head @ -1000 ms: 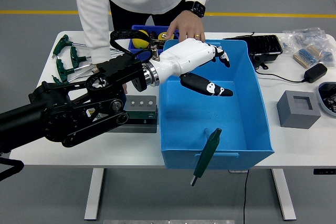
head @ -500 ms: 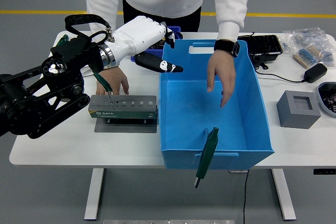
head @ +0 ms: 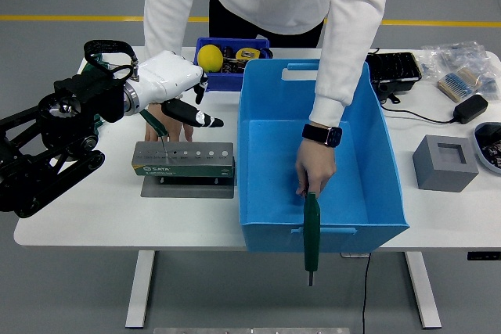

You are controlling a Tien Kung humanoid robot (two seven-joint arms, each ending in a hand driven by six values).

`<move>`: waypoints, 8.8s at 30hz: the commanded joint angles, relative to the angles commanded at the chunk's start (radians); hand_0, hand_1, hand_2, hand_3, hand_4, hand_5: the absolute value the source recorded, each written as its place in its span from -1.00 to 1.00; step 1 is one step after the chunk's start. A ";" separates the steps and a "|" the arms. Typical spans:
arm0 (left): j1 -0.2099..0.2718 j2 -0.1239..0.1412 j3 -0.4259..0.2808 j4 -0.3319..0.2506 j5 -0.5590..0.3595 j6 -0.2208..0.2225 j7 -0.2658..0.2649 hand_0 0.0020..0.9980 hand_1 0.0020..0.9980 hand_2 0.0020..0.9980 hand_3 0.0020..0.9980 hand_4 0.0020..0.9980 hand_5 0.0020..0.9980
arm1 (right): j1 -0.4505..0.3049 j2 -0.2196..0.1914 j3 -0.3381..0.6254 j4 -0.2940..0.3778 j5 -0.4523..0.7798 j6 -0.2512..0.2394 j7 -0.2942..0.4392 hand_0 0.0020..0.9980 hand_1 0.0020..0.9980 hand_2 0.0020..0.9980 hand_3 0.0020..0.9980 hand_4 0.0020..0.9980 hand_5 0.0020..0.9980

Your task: Lift tool from toolbox,place it in box,lift tool from toolbox,place it in box

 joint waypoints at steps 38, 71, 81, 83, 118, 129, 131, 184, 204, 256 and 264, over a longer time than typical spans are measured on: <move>-0.001 -0.004 0.164 0.037 0.149 -0.064 0.054 0.70 0.00 -0.15 -0.27 0.83 0.90 | 0.001 -0.005 0.009 0.000 -0.014 0.002 -0.001 0.52 0.40 0.47 0.43 0.94 0.67; -0.008 0.012 0.203 0.090 0.149 -0.070 0.047 0.70 -0.13 -0.26 -0.39 0.86 0.95 | -0.005 -0.002 0.006 0.000 -0.012 0.005 -0.003 0.51 0.39 0.47 0.43 0.94 0.67; -0.014 0.013 0.209 0.090 0.149 -0.070 0.043 0.66 -0.35 -0.45 -0.54 0.86 0.96 | -0.004 -0.002 0.006 0.000 -0.006 0.004 -0.002 0.51 0.39 0.47 0.42 0.94 0.67; -0.015 0.011 0.210 0.091 0.149 -0.066 0.040 0.66 -0.35 -0.45 -0.54 0.86 0.96 | -0.005 -0.001 0.008 0.000 -0.007 0.003 -0.002 0.51 0.39 0.47 0.42 0.94 0.67; -0.009 0.027 0.196 0.108 0.149 0.142 -0.040 -0.14 -0.91 -0.88 -0.90 0.83 0.57 | -0.007 -0.004 0.000 0.000 0.004 0.005 0.001 0.51 0.39 0.47 0.43 0.94 0.67; -0.003 0.043 0.153 0.081 0.149 0.249 -0.079 -0.33 -1.00 -0.94 -0.96 0.90 -0.08 | -0.008 -0.003 -0.002 0.000 0.005 0.005 0.000 0.51 0.38 0.47 0.43 0.94 0.67; -0.002 0.047 0.143 0.071 0.149 0.259 -0.083 -0.33 -1.00 -0.94 -0.96 0.90 -0.08 | -0.008 -0.003 -0.001 0.000 0.003 0.006 0.001 0.51 0.38 0.47 0.43 0.94 0.67; -0.193 -0.015 -0.026 -0.257 -0.006 0.160 -0.022 -0.48 -1.00 -1.00 -0.96 0.70 -0.37 | -0.008 -0.007 -0.006 0.000 0.001 0.007 -0.002 0.51 0.38 0.47 0.42 0.94 0.67; -0.113 -0.282 0.285 0.005 -0.175 0.307 0.004 -0.30 -0.93 -0.85 -0.72 0.75 0.18 | 0.004 -0.013 -0.017 0.000 -0.010 0.010 -0.005 0.51 0.38 0.47 0.42 0.94 0.67; 0.495 -0.236 -0.651 -0.040 -1.238 0.528 -0.205 0.55 0.50 0.58 0.40 0.91 0.68 | 0.036 -0.020 -0.035 0.000 0.032 0.009 0.006 0.50 0.37 0.46 0.42 0.94 0.67; 0.767 -0.320 -0.857 -0.053 -1.131 0.436 -0.234 0.65 0.57 0.64 0.43 0.95 0.76 | 0.033 -0.018 -0.026 0.000 0.025 0.007 0.003 0.50 0.37 0.46 0.42 0.94 0.67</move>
